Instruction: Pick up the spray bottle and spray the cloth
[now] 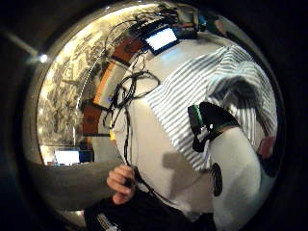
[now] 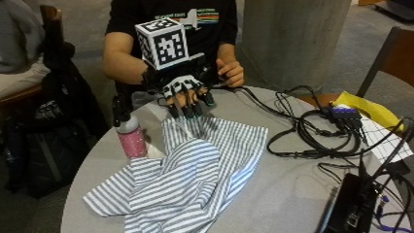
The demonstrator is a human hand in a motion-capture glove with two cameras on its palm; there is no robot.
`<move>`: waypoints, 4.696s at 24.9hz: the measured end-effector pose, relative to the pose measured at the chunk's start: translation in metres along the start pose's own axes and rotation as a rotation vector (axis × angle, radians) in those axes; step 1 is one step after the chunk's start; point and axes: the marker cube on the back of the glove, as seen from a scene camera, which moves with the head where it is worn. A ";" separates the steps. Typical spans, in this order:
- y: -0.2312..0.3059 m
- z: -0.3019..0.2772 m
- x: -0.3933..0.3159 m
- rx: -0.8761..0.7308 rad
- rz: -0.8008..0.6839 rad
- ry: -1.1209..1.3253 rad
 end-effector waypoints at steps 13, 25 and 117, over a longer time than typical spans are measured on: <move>0.131 0.029 0.023 0.211 0.065 -0.262; 0.154 0.046 0.100 0.527 0.347 -1.051; 0.023 0.059 0.135 0.363 0.361 -1.263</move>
